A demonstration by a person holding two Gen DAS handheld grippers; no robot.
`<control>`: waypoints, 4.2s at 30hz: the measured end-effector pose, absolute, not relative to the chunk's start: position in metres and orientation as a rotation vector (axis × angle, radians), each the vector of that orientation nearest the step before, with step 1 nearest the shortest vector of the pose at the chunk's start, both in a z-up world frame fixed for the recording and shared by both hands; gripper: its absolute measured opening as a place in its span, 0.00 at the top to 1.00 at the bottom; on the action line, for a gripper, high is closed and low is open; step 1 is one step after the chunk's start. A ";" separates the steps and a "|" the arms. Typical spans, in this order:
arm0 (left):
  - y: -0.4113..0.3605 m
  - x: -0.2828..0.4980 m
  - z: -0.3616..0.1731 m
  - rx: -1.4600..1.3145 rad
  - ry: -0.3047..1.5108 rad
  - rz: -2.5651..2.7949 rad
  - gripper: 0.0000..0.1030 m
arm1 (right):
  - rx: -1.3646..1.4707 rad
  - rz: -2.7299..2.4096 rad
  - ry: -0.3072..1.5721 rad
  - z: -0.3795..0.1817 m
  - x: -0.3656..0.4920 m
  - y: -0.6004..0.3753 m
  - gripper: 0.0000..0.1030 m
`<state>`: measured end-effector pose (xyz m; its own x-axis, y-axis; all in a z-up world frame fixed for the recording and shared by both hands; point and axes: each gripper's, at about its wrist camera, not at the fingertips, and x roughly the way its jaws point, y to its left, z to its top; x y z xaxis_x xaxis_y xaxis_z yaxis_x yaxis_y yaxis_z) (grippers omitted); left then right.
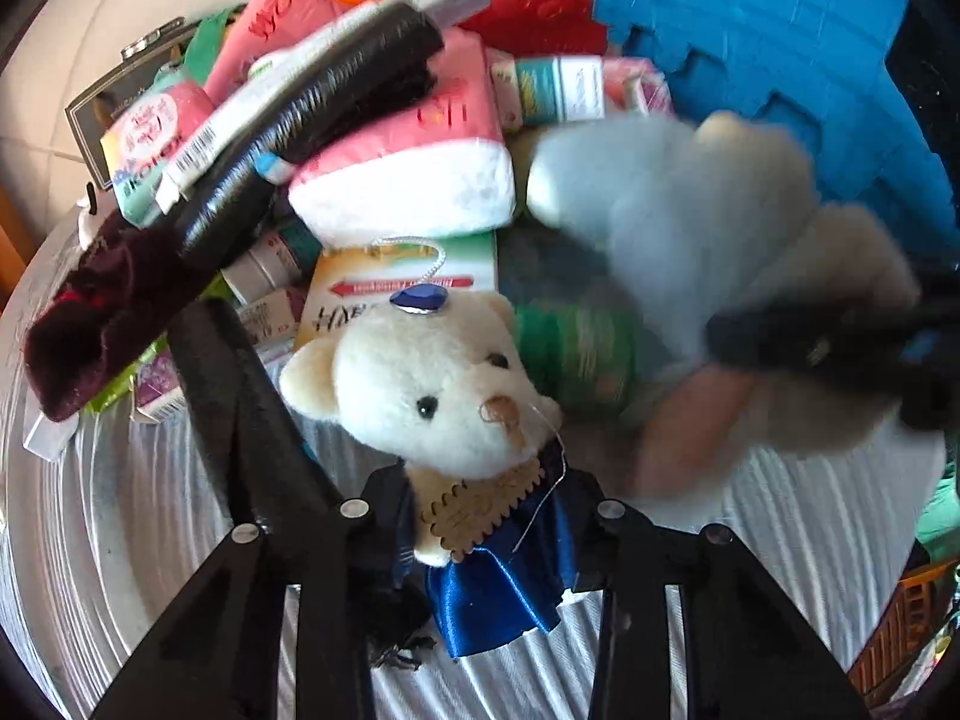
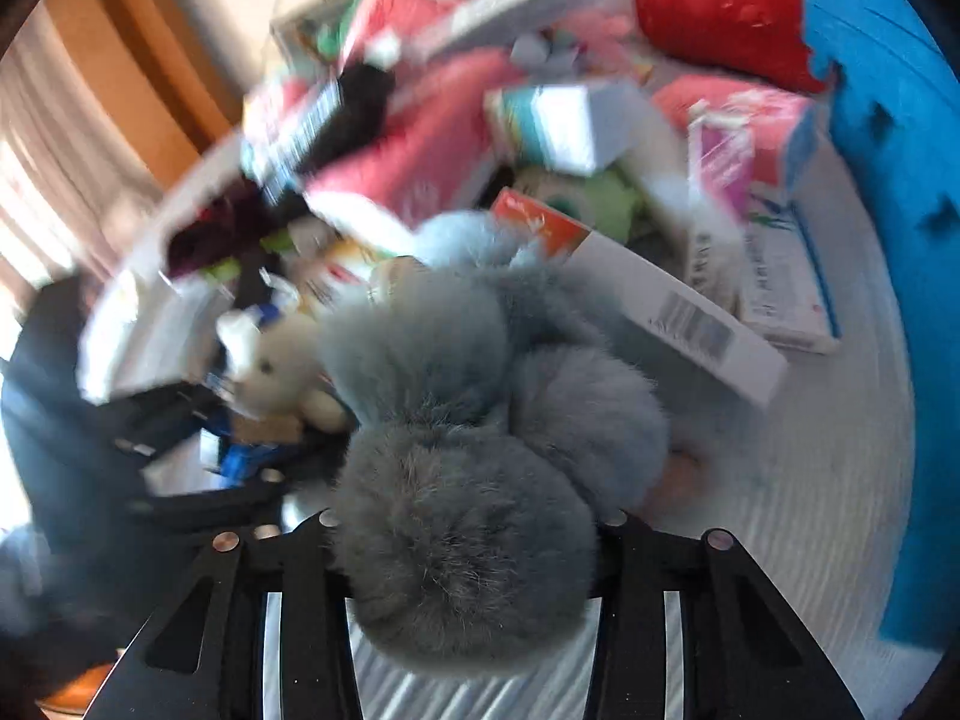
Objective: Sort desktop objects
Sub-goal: 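Grasp the white teddy bear with the left tool while the right tool grasps the grey plush, then carry the teddy bear and grey plush into the blue crate and open both tools, then move both tools back toward the pile on the table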
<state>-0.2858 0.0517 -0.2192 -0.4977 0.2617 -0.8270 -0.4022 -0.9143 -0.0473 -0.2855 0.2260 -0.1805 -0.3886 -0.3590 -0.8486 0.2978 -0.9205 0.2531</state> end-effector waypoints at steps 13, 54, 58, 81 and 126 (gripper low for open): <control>0.027 -0.268 -0.087 -0.865 0.259 2.500 0.67 | 1.054 -2.560 -0.252 -0.041 -0.250 0.238 0.61; 0.385 -0.215 0.132 -0.355 0.482 2.634 0.21 | 0.451 -3.240 -0.405 0.144 -0.140 0.577 0.01; 0.393 -0.218 0.136 -0.360 0.489 2.661 0.21 | 0.410 -3.227 -0.416 0.144 -0.132 0.575 0.00; 0.333 -0.221 0.119 -0.428 0.373 2.858 0.21 | 0.490 -3.107 -0.372 0.128 -0.135 0.528 0.00; -0.103 -0.307 -0.055 -0.948 0.406 3.034 0.21 | 1.247 -2.235 -0.010 -0.138 -0.306 0.078 0.08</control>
<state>-0.3071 -0.1026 -0.0548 -0.8232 -0.1344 -0.5516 -0.0154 -0.9659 0.2584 -0.3062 0.0784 -0.1381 -0.3998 -0.4833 -0.7788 0.4767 -0.8354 0.2737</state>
